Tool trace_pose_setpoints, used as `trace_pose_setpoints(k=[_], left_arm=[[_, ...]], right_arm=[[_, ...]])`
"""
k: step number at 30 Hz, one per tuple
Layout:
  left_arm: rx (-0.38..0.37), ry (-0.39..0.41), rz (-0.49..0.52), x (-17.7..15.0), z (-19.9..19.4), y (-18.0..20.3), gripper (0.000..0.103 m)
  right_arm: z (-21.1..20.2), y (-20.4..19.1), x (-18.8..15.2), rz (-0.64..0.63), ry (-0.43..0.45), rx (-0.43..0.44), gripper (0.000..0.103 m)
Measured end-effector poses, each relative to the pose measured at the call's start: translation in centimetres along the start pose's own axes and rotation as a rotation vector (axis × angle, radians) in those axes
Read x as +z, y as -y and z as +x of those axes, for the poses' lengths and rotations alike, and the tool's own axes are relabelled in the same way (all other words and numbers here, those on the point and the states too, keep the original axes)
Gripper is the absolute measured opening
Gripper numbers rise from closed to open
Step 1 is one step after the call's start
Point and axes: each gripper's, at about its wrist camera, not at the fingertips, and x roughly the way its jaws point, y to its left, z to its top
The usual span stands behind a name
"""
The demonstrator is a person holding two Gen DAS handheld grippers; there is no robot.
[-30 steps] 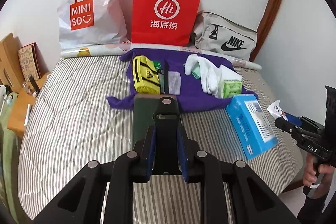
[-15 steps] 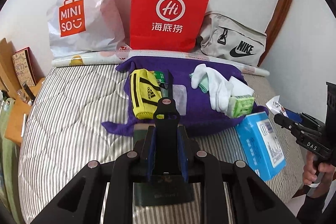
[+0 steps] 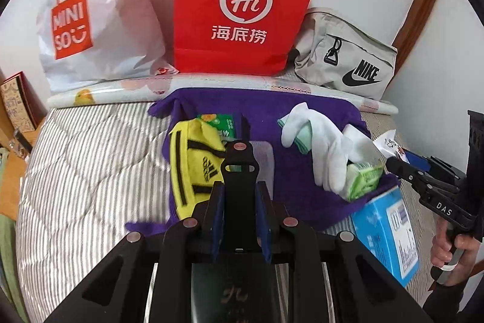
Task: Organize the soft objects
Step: 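Release the strap piece onto the towel with the left tool while the right tool releases the packet there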
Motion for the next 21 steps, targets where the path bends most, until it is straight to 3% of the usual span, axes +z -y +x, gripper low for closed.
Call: trace_pose_setpoints(k=[11, 21], left_arm=[[-0.011, -0.048, 0.018, 3.1, 4.3, 1.2, 0.02], [-0.005, -0.101, 0.012, 4.0, 6.9, 1.4, 0.02]], right_arm=[[3.2, 0.7, 1.9, -0.02, -0.021, -0.032, 0.044], [5.1, 1.0, 2.2, -0.028, -0.062, -0.003, 0.044]])
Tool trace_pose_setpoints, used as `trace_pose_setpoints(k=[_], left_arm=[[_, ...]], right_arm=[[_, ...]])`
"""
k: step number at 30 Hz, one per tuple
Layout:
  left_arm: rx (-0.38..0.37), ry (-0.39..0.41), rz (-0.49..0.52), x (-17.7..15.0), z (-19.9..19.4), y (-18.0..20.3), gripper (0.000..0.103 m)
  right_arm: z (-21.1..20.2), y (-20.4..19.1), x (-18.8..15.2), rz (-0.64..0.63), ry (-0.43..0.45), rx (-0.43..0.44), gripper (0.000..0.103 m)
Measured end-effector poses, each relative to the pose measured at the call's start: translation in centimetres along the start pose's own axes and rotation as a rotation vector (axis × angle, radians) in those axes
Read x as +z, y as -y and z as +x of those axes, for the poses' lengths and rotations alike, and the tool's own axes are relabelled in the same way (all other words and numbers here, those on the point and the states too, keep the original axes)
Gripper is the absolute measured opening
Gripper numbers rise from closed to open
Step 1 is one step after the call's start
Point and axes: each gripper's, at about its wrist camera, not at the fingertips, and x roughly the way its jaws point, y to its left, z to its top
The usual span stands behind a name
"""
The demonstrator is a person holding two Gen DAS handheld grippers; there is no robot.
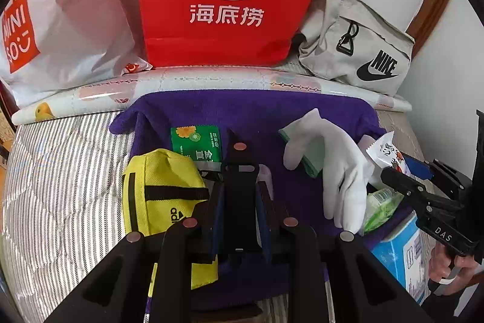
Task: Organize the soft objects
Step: 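Release the strap piece onto the towel with the left tool while the right tool releases the packet there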
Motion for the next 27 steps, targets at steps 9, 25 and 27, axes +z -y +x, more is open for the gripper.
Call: trace_pose_setpoints(k=[9, 25, 27], left_arm=[[-0.002, -0.046, 0.002, 0.3, 1.9, 0.3, 0.02], [-0.004, -0.065, 0.007, -0.5, 1.0, 0.2, 0.031], [0.01, -0.051, 0.013, -0.8, 0.2, 0.3, 0.037]], right_arm=[[1.3, 0.0, -0.2, -0.01, -0.037, 0.016, 0.045], [1.0, 0.3, -0.5, 0.016, -0.054, 0.047, 0.069], [0.4, 0.3, -0.5, 0.029, -0.047, 0.044, 0.069]])
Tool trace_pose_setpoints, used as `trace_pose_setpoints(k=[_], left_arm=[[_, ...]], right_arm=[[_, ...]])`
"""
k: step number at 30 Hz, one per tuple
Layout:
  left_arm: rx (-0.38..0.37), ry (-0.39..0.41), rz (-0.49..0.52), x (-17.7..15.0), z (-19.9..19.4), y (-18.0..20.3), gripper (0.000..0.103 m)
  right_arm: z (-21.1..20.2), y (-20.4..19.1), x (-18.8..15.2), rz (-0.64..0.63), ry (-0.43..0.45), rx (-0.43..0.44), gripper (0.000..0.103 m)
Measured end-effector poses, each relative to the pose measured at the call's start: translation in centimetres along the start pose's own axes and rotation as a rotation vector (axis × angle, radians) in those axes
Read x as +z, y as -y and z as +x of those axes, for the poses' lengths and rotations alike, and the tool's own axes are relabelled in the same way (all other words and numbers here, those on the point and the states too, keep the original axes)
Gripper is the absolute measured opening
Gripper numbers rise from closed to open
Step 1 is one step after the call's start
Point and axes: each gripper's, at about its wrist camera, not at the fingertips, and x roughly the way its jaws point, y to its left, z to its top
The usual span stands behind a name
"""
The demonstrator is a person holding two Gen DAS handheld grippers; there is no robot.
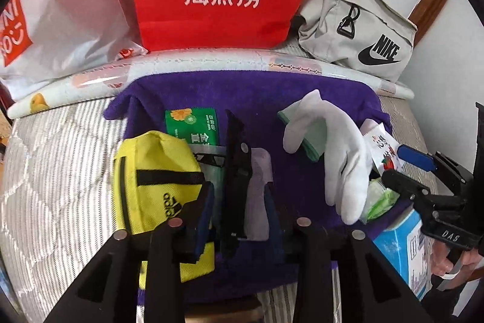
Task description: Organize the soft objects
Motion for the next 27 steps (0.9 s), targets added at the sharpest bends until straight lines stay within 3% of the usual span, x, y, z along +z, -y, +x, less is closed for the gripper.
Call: trace_pose_setpoints(k=[6, 11, 19, 24, 27], left_arm=[[0.057, 0.061, 0.018, -1.4, -3.0, 0.3, 0.051], [0.05, 0.117, 0.014, -3.4, -6.8, 0.9, 0.062], [0.058, 0.213, 0.033, -7.8, -13.4, 3.3, 0.075], [0.053, 0.254, 0.026, -11.0, -16.9, 4.6, 0.08], [0.06, 0.291, 0.017, -13.3, -18.5, 5.3, 0.084]], right_arm=[[-3.0, -0.6, -0.3, 0.018, 0.037, -0.068, 0.069], [-5.7, -1.2, -1.4, 0.035, 0.057, -0.122, 0.069], [-11.2, -2.4, -5.3, 0.106, 0.082, -0.088, 0.069], [-14.8, -3.6, -8.4, 0.144, 0.135, -0.106, 0.088], [-16.9, -4.5, -10.3, 0.146, 0.16, -0.129, 0.091]])
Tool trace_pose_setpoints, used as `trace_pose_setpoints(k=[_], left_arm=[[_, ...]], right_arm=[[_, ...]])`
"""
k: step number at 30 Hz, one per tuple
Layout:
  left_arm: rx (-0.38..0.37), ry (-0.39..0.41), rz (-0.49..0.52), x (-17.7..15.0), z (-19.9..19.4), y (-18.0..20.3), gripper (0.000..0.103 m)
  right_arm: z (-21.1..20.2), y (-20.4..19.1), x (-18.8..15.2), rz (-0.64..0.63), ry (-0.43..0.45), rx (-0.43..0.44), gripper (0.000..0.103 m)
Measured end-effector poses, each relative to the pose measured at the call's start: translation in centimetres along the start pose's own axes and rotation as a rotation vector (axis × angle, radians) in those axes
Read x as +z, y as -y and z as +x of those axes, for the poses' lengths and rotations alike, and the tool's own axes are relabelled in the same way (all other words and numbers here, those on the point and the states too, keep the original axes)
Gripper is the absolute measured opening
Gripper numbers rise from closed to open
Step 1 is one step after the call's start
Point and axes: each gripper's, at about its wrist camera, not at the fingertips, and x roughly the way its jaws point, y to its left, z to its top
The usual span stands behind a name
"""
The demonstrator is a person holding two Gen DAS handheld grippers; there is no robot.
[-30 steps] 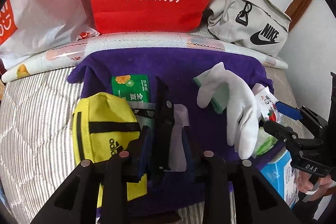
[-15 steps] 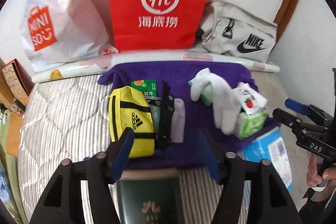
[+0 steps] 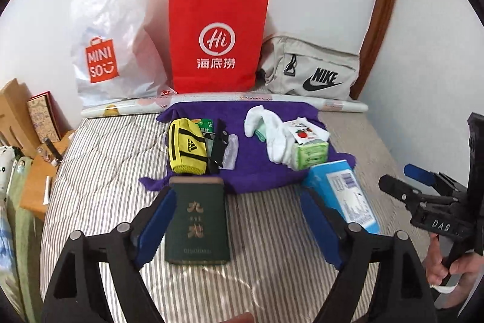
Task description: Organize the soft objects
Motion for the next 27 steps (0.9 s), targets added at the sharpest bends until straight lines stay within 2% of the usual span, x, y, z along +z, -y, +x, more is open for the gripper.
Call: trace_pose_setpoints(k=[3, 9, 13, 20, 27], left_arm=[[0.052, 0.016, 0.016, -1.7, -1.6, 0.9, 0.084], [0.055, 0.048, 0.008, -4.7, -4.9, 2.0, 0.084], [0.091, 0.079, 0.005, -6.6, -6.8, 2.7, 0.084], [0.087, 0.09, 0.007, -8.7, -8.6, 3.3, 0.084], [0.073, 0.097, 0.01, -9.7, -9.7, 3.7, 0.084]], right_arm=[[-1.7, -0.3, -1.6, 0.001, 0.013, -0.028, 0.094], [-4.9, -1.1, -4.9, -0.018, 0.035, -0.089, 0.095], [-6.8, -1.6, -6.6, -0.025, 0.055, -0.095, 0.095], [-9.6, -2.2, -9.0, -0.033, 0.084, -0.101, 0.095], [-11.5, -2.3, -9.9, -0.028, 0.117, -0.102, 0.095]])
